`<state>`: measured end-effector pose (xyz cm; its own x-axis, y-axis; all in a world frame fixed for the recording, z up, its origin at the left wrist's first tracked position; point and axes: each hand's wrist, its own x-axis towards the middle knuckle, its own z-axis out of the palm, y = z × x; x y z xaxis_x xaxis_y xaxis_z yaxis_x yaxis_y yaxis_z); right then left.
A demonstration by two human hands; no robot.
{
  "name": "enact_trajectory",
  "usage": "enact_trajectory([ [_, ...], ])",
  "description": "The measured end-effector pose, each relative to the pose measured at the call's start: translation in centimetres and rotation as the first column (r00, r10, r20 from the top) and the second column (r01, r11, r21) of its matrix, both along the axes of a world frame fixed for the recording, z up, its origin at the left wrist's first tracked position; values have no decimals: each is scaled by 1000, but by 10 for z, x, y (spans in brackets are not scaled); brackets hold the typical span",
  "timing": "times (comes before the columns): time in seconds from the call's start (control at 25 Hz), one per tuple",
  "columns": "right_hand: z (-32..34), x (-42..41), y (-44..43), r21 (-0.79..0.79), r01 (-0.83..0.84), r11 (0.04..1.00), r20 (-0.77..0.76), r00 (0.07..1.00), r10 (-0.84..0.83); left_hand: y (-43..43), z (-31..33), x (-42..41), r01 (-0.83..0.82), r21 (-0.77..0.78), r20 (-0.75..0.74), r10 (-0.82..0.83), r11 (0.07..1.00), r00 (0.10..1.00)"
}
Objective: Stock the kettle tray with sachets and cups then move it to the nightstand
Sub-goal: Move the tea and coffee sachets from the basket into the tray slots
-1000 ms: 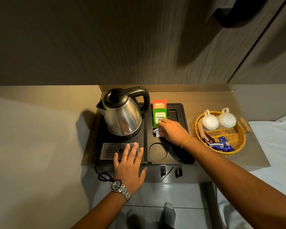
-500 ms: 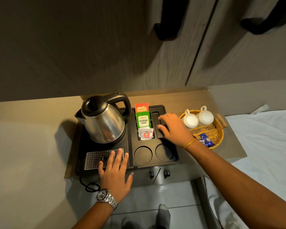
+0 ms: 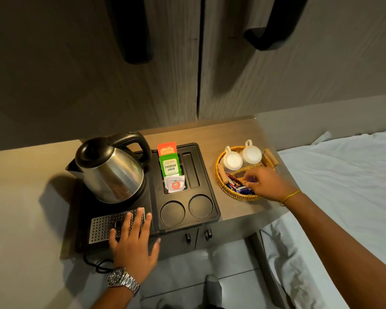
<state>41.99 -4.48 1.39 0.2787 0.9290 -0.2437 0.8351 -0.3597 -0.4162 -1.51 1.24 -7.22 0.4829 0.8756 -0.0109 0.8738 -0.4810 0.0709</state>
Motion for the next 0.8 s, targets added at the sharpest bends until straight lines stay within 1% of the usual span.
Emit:
enact_trajectory([
  [0.08, -8, -1, -7, -60, -76, 995, -29, 997, 75, 0, 1, 0, 4, 13, 9, -4, 1000, 1000],
  [0.28, -14, -2, -2, -92, -146, 985, 7, 989, 147, 0, 2, 1, 1, 7, 2, -1, 1000, 1000],
  [0.44, -10, 3, -1, -200, -273, 941, 36, 958, 285, 0, 2, 1, 7, 2, -11, -7, 1000, 1000],
  [0.52, -9, 4, -4, -233, -305, 924, 45, 945, 324, -1, 4, 1, 1, -5, -13, -1, 1000, 1000],
  [0.64, -11, 8, -4, -234, -302, 924, 15, 949, 314, -1, 5, 1, -5, -11, -12, 5, 1000, 1000],
  [0.8, -7, 20, 2, -221, -233, 947, -161, 966, 201, 0, 3, 0, 2, -1, -3, -2, 1000, 1000],
])
